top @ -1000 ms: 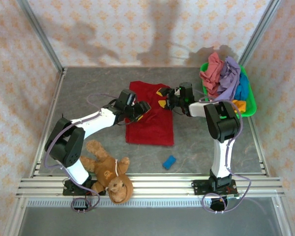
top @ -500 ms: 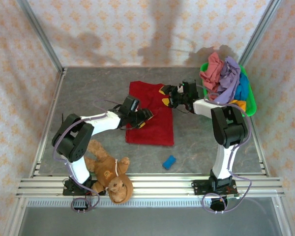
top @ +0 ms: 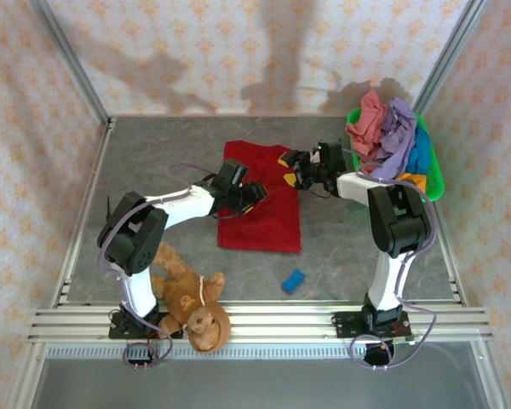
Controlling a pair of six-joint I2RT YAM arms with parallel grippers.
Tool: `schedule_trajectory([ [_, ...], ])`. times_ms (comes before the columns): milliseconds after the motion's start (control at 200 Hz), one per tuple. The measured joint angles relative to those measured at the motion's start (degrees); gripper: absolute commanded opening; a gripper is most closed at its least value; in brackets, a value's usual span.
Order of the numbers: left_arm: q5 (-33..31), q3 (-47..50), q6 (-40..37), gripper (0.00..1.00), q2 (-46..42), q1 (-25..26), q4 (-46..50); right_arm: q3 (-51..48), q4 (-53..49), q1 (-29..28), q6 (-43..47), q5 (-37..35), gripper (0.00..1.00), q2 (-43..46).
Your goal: Fold and stack the t-shirts
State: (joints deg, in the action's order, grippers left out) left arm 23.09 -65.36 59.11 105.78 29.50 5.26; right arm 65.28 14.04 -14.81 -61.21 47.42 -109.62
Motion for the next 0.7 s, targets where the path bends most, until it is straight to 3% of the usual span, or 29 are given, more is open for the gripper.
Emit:
schedule_trajectory([
  [395, -7.19, -25.57, -15.39, 0.6, 10.86, -5.35, 18.75, -1.38, -3.85, 1.38, 2.78, 0.13, 0.62, 3.28],
  [571, -7.02, -27.65, -17.99, 0.62, 8.9, -8.26, 22.43, -2.93, -8.22, 0.72, 4.39, -0.33, 0.62, 6.54],
  [701, -5.07, -22.45, -18.27, 0.63, 3.1, -9.16, 23.08, -3.08, -11.28, -2.99, 5.86, -1.2, 0.62, 7.41],
])
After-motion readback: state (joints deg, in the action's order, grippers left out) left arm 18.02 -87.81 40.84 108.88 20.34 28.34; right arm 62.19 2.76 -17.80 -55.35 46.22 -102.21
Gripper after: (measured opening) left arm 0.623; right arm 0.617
